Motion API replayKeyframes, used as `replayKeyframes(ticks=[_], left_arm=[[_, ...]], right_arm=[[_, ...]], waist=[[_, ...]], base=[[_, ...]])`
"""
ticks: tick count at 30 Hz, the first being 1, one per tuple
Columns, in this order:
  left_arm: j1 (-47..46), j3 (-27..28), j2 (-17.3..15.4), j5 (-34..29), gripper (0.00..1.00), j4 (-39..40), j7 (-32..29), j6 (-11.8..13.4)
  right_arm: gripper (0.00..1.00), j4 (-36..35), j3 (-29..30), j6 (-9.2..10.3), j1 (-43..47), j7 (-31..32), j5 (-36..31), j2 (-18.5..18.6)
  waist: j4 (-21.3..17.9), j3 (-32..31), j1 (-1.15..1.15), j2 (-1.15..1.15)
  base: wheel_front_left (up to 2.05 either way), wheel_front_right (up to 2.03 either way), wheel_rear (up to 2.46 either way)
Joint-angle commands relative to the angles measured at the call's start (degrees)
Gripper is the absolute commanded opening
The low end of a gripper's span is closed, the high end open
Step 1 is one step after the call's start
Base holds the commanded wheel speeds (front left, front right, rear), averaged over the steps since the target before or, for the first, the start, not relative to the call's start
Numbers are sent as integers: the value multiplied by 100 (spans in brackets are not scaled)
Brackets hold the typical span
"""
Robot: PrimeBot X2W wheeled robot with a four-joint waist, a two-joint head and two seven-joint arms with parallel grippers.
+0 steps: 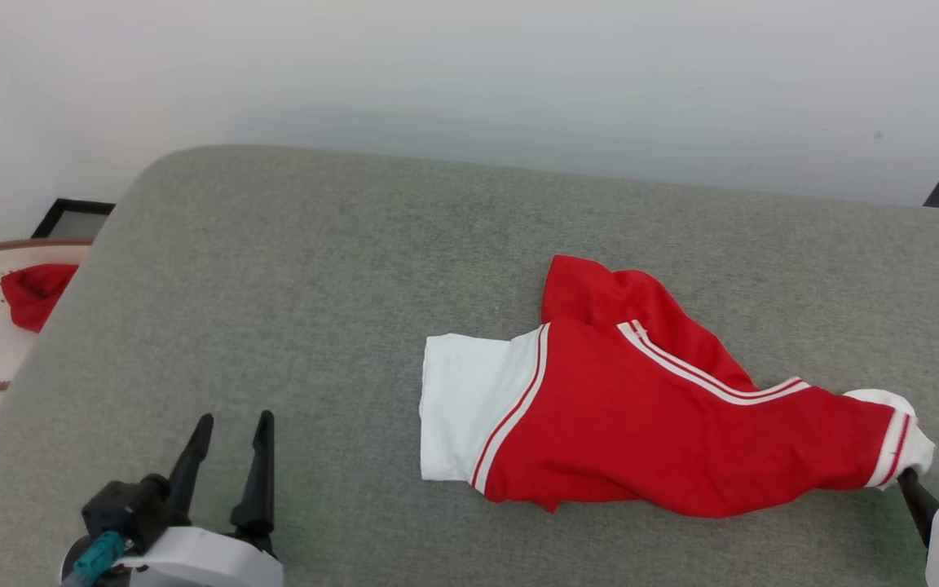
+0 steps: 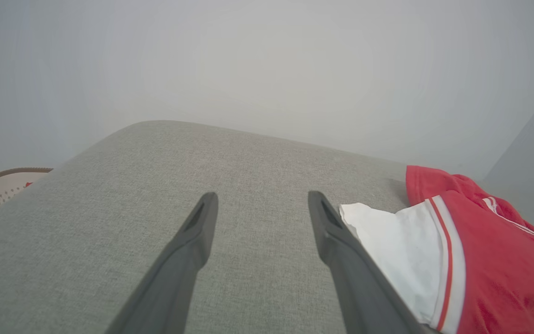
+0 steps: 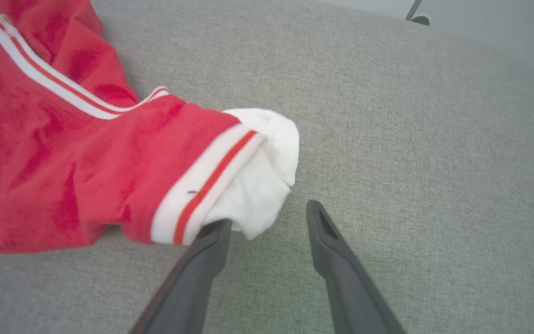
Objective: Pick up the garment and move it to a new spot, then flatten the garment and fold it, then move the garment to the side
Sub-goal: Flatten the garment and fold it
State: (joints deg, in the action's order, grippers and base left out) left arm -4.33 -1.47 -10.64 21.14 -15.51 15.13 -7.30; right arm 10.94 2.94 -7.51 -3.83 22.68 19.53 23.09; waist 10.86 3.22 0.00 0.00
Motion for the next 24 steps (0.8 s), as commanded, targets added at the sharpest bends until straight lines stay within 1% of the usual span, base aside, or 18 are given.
replayKeyframes(ticks=[1, 6, 11, 20, 24], left_arm=[[9, 19, -48, 19, 100, -19, -13, 6], [25, 54, -118, 61, 100, -25, -13, 22], [86, 96, -157, 109, 100, 8, -12, 58], [176, 109, -185, 146, 100, 150, -15, 123], [197, 148, -221, 160, 100, 220, -12, 139]], right_arm=[[100, 14, -23, 4, -61, -7, -10, 5], [100, -197, -16, 4, -138, 5, 18, -60], [100, -559, 26, 4, 32, 113, 65, -192], [100, -1204, 198, 4, 494, 256, 14, -568], [100, -1360, 316, 4, 621, 264, -50, -714]], waist=[[-36, -16, 0, 0], [-168, -49, 0, 0], [-322, -71, 0, 0], [-502, -48, 0, 0], [-587, 5, 0, 0]], base=[[0, 0, 0], [0, 0, 0], [0, 0, 0], [0, 0, 0], [0, 0, 0]])
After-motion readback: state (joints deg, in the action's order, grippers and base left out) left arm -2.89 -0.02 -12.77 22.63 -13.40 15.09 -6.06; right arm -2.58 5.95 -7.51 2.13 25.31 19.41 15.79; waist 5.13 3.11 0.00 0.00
